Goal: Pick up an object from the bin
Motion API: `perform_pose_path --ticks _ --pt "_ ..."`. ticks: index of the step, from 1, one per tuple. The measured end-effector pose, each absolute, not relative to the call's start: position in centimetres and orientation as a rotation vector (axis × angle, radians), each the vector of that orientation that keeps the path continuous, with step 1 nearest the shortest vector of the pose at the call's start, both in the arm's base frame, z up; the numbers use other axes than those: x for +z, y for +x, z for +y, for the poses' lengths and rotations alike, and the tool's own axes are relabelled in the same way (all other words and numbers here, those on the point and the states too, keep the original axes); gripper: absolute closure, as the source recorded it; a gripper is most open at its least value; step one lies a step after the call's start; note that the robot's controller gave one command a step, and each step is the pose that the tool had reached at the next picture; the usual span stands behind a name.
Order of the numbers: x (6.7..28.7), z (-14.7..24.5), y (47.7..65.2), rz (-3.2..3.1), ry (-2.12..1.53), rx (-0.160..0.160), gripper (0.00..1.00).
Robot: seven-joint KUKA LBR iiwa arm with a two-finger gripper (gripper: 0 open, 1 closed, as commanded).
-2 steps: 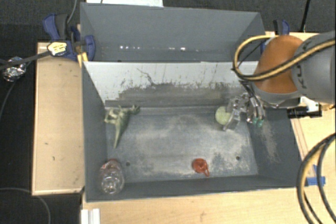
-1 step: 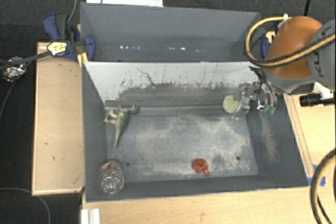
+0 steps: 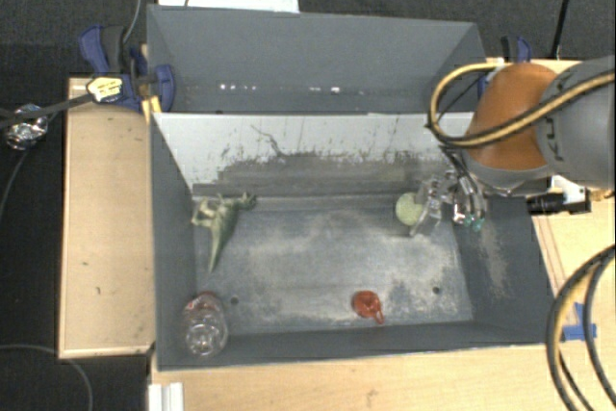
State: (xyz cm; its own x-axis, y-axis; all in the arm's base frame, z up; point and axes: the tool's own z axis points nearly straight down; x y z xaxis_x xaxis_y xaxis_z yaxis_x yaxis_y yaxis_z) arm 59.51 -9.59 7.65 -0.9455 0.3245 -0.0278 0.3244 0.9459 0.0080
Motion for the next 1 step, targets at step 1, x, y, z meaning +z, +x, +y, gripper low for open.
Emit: perform_pose_path --ticks 1 --pt "16.9 -9.64 59.93 3.056 0.498 0.007 1.0"
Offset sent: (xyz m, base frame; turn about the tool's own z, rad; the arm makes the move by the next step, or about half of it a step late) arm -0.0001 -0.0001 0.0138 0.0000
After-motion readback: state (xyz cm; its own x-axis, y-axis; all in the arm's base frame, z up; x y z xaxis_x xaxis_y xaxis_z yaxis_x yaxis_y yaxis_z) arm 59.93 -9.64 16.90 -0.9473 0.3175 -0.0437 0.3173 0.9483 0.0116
